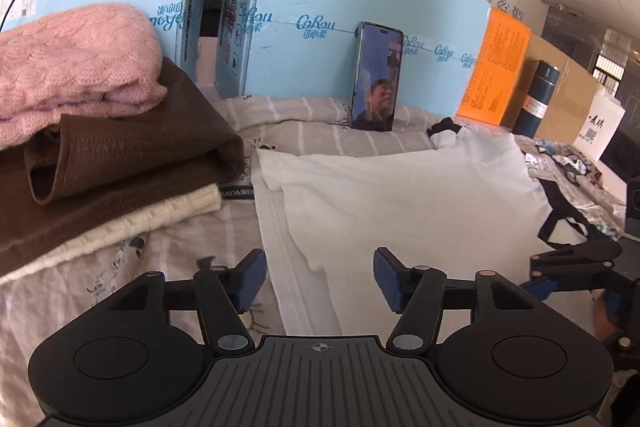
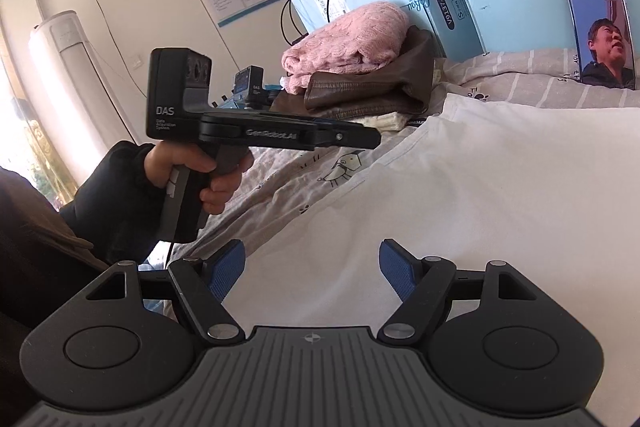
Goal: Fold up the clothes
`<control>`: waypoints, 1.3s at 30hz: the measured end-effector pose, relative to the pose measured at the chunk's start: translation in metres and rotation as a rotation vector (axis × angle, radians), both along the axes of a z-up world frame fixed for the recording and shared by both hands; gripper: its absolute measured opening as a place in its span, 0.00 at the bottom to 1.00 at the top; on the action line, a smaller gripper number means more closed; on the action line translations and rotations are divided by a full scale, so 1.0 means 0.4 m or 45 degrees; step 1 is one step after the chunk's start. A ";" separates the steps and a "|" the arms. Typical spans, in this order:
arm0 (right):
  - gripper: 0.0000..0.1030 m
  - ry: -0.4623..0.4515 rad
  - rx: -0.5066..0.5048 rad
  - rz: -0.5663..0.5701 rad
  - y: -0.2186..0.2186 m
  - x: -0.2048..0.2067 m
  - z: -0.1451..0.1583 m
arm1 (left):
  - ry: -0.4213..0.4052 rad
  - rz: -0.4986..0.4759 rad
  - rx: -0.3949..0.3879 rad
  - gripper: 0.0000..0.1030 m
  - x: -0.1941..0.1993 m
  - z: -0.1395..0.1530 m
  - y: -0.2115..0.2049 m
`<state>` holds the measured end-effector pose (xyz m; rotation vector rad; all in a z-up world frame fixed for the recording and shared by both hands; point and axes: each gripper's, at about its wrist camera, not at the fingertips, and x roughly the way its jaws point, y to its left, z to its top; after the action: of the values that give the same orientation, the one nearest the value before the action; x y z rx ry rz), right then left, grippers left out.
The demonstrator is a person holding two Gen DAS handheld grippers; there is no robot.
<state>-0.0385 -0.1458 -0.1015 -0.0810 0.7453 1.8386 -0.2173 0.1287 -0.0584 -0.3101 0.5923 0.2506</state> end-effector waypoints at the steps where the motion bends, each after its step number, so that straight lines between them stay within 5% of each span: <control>1: 0.70 -0.005 0.002 0.002 -0.001 -0.002 0.001 | 0.011 -0.015 -0.009 0.59 -0.011 -0.006 -0.020; 8: 0.70 -0.025 0.016 0.033 -0.006 -0.015 0.004 | 0.086 -0.079 0.062 0.54 -0.050 -0.050 -0.136; 11: 0.72 0.001 0.058 0.093 -0.016 -0.017 0.008 | 0.091 -0.036 0.074 0.23 -0.071 -0.062 -0.136; 12: 0.74 0.003 0.074 0.117 -0.020 -0.022 0.011 | 0.083 -0.046 0.078 0.06 -0.077 -0.063 -0.142; 19: 0.76 -0.112 0.131 0.093 -0.054 -0.052 0.048 | 0.082 -0.090 0.167 0.04 -0.124 -0.061 -0.194; 25: 0.78 -0.273 0.216 -0.184 -0.207 -0.032 0.108 | 0.015 -0.056 0.217 0.25 -0.164 -0.046 -0.195; 29: 0.80 -0.295 0.183 -0.570 -0.371 0.021 0.111 | -0.094 -0.206 0.202 0.78 -0.156 -0.032 -0.228; 34: 0.80 -0.308 0.054 -0.930 -0.520 0.043 0.070 | -0.152 -0.550 0.257 0.81 -0.087 -0.035 -0.334; 39: 0.80 -0.269 -0.013 -1.103 -0.620 0.017 0.025 | -0.195 -0.832 0.307 0.82 -0.035 -0.043 -0.439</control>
<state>-0.0316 -0.3939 -0.0916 0.0397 0.5182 0.9810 -0.2313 -0.0471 -0.0756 0.1049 0.4778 -0.3284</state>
